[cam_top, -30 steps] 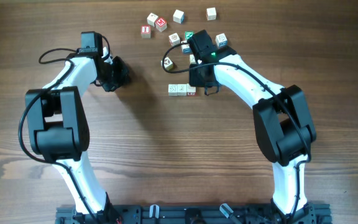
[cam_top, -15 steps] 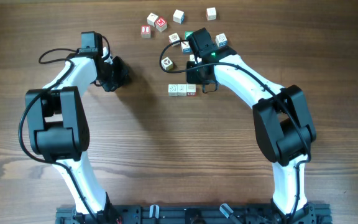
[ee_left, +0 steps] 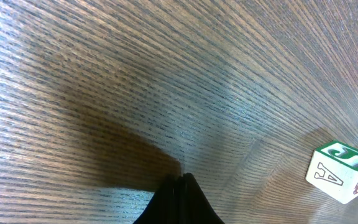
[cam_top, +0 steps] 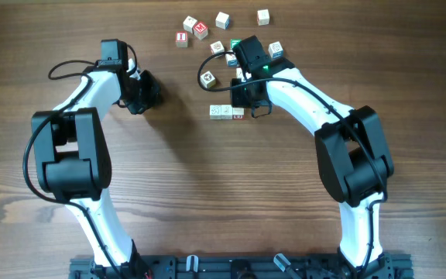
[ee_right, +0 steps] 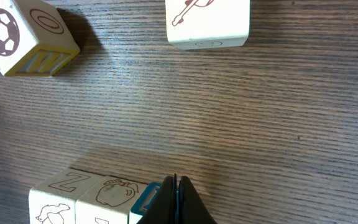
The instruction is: Form a horizontal line
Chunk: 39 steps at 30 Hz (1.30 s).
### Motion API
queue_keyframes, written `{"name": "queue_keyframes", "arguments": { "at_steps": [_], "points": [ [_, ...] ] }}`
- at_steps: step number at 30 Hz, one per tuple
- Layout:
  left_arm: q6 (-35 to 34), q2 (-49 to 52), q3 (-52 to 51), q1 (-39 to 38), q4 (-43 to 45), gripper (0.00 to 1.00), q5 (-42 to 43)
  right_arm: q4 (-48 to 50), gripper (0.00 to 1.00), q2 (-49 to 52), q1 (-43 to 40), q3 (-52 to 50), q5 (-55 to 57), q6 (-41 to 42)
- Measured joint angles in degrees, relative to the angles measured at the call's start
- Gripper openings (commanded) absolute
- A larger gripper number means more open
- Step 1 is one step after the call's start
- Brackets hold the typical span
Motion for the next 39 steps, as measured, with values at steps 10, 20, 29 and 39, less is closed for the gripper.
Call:
{"name": "queue_keyframes", "arguments": {
  "at_steps": [10, 20, 29, 39],
  "points": [
    [0.00, 0.00, 0.00, 0.00, 0.00, 0.04, 0.00, 0.00, 0.05, 0.00, 0.00, 0.00, -1.27, 0.00],
    [0.00, 0.00, 0.00, 0.00, 0.11, 0.04, -0.04, 0.00, 0.05, 0.00, 0.00, 0.00, -1.51, 0.00],
    [0.00, 0.00, 0.00, 0.00, 0.11, 0.04, -0.04, 0.00, 0.05, 0.00, 0.00, 0.00, -1.92, 0.00],
    [0.00, 0.00, 0.00, 0.00, 0.11, 0.04, -0.02, 0.02, 0.05, 0.00, 0.00, 0.00, -1.92, 0.00]
  ]
}}
